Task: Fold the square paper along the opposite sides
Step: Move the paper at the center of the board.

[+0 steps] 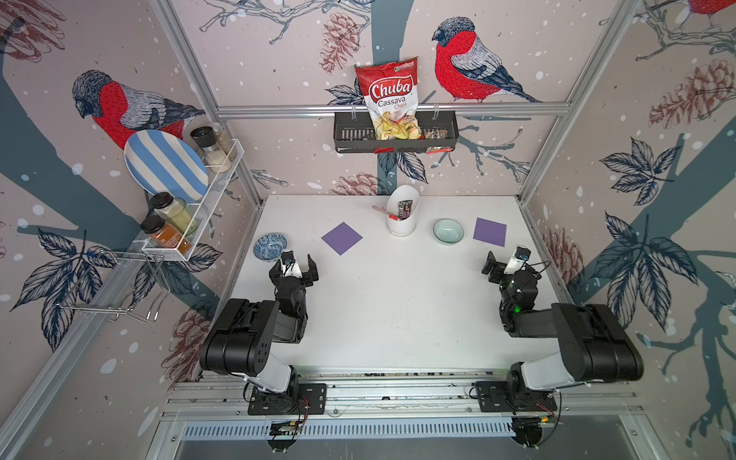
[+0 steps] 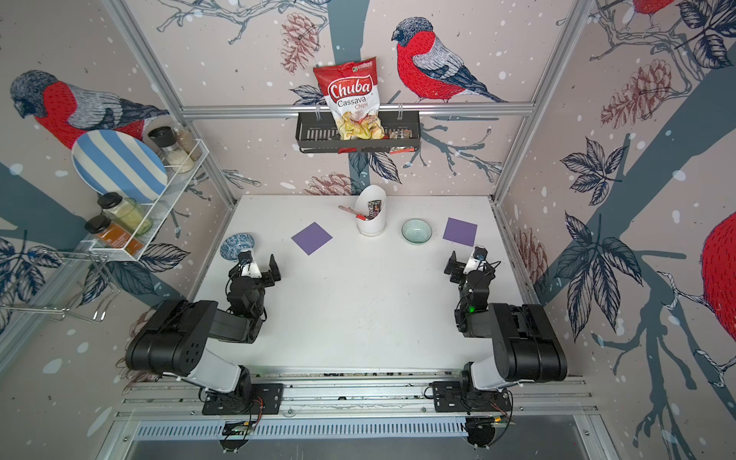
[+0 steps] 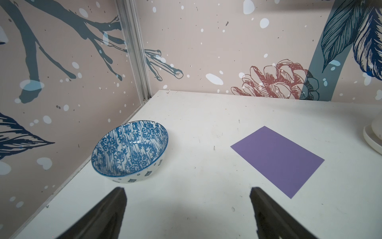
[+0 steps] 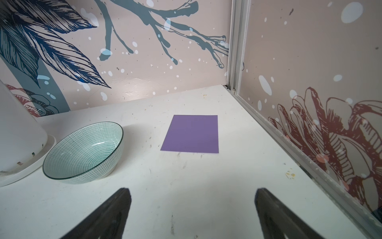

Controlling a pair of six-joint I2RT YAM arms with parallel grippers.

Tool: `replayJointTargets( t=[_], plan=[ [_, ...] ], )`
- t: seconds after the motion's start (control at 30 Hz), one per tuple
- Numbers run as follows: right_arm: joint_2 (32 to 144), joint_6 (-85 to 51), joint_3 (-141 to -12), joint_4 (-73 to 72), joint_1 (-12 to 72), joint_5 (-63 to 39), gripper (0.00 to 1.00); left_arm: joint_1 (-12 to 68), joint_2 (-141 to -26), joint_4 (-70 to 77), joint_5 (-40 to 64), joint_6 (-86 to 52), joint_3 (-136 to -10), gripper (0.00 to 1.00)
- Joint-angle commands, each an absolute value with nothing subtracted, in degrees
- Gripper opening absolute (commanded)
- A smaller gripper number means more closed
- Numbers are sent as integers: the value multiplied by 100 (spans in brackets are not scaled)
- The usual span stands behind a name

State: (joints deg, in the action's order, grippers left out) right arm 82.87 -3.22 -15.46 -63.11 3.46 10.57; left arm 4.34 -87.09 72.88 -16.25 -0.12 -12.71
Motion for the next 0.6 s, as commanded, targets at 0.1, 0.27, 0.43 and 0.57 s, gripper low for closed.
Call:
replayJointTargets(
  t=[0.1, 0.27, 0.43, 0.57],
  plan=[
    [7897, -4, -3065, -3647, 1570, 1843, 90, 662, -7327, 4824, -1939, -209, -2304, 79],
    [8539, -379, -4382, -1940, 2752, 1923, 54, 1001, -7401, 2989, -1693, -874, -3709, 10],
    [9116, -949, -5118, -1358, 3538, 1787, 0, 1090, -8308, 1853, -824, -1711, -4807, 0],
    [9475, -1327, -5466, -1222, 3755, 1009, 0, 1116, -9215, 1274, -213, -2505, -5569, 0]
  ],
)
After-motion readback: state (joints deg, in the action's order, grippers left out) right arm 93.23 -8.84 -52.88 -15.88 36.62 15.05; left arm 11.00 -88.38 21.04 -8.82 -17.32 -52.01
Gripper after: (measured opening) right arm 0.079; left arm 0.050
